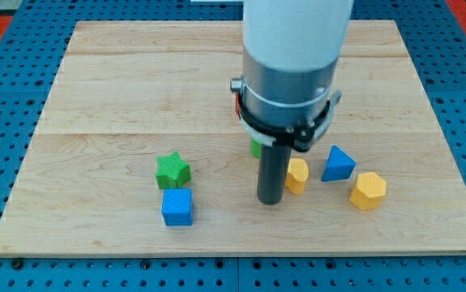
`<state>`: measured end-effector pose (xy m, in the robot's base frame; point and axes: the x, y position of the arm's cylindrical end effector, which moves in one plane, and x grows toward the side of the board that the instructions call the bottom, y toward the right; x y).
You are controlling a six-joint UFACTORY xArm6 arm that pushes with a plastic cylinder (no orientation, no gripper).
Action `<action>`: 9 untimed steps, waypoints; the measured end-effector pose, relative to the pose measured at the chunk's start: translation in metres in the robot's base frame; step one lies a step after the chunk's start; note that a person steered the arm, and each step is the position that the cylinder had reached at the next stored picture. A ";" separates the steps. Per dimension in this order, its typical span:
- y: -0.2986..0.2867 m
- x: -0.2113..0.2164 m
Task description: Slide the yellow hexagon towards top right
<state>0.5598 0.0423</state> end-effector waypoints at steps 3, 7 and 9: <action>0.134 -0.016; 0.166 -0.103; 0.169 -0.132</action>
<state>0.4276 0.2111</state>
